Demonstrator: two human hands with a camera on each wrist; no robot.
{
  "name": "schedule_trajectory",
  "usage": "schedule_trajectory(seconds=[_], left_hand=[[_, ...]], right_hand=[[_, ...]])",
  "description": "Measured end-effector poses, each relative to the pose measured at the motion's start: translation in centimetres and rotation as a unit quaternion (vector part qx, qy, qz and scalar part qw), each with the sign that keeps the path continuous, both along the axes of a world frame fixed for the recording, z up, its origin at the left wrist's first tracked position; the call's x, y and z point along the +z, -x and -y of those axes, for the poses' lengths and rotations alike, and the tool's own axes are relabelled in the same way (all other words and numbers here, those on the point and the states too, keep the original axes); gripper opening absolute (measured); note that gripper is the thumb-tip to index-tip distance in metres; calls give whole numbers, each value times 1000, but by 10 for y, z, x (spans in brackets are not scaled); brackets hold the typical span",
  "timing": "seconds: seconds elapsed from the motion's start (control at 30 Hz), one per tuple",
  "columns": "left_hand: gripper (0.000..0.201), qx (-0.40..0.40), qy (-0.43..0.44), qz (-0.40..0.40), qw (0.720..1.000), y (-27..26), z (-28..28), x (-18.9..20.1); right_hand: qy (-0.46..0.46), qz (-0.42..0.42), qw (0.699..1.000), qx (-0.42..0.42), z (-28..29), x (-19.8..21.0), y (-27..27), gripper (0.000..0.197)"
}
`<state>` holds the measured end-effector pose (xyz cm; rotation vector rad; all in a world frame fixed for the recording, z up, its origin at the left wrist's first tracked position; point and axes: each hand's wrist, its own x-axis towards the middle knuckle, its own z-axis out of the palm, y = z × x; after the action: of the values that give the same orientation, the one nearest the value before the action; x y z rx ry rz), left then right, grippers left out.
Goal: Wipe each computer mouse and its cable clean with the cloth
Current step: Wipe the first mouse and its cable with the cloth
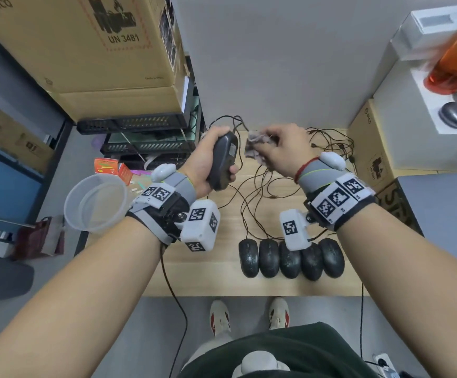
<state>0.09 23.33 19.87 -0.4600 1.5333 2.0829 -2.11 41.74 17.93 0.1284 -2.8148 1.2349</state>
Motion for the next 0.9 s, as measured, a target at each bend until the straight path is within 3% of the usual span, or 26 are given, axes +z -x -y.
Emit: schedule_trajectory(seconds=[0.27, 0.47, 0.6, 0.7, 0.77, 0.9], left_hand=[[41, 3, -78, 13, 997, 1, -3, 10], [42, -11, -41, 11, 999, 0, -6, 11], [38, 25, -37, 5, 999, 1, -2, 11], [41, 59, -43, -15, 997, 6, 12, 11], [48, 85, -42, -29, 995, 12, 24, 14], [39, 114, -45, -42, 992, 18, 49, 16]], right_hand=[[-26, 39, 994, 104, 14, 0, -8, 6], [-44, 38, 994, 96, 17, -7, -5, 12], [-33, 67, 996, 54, 8, -21, -2, 8], [-16, 117, 993, 9, -11, -36, -3, 15], [-41, 149, 988, -30, -31, -49, -7, 15], [-69, 225, 966, -108, -67, -75, -20, 12]])
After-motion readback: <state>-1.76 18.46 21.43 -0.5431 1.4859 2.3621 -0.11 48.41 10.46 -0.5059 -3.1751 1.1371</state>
